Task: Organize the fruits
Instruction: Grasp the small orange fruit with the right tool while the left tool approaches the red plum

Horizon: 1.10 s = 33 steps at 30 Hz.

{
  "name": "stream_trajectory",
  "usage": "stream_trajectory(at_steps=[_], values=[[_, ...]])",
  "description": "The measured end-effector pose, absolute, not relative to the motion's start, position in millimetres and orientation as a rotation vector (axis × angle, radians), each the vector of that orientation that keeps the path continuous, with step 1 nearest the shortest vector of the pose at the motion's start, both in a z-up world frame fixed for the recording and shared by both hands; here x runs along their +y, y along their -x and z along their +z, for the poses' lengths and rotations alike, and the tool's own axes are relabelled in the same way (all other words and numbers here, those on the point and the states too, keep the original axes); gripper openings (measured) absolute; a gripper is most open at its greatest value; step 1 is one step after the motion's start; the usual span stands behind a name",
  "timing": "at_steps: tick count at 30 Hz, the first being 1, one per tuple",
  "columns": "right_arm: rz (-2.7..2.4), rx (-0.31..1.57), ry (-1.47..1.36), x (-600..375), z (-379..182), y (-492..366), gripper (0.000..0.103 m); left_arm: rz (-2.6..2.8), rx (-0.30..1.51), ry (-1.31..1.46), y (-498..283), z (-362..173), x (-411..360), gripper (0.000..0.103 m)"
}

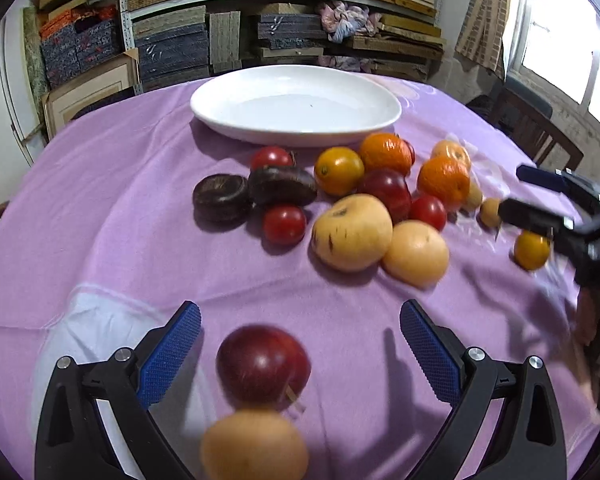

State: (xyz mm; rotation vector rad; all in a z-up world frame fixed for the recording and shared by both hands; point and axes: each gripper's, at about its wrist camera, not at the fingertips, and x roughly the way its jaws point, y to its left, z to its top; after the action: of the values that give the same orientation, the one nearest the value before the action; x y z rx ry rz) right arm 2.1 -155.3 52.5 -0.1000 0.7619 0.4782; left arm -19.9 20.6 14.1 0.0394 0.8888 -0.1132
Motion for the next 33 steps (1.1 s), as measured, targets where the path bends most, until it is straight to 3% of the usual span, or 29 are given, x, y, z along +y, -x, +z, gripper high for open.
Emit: stream_trajectory(at_steps=[19, 27, 29, 31, 33], values=[[0.487, 0.782, 0.003, -169, 56, -6, 0.099, -0.079, 0.897, -0.001, 28, 11, 38, 0.1], [0.546, 0.844, 0.193, -158, 39, 23, 0.099, -0.07, 0.885, 0.046, 32, 11, 45, 0.1], [0.534, 0.859, 0.201, -165, 35, 29, 0.096, -0.085, 0.901, 0.061, 31, 9, 46, 0.1], [0.528, 0.889, 0.212, -172, 29, 31, 0.077, -0.089, 0.904, 0.059, 30, 7, 46, 0.1], [0.525, 0.927, 0.214, -178, 22, 28, 0.067, -0.092, 0.904, 0.054, 31, 7, 44, 0.1]])
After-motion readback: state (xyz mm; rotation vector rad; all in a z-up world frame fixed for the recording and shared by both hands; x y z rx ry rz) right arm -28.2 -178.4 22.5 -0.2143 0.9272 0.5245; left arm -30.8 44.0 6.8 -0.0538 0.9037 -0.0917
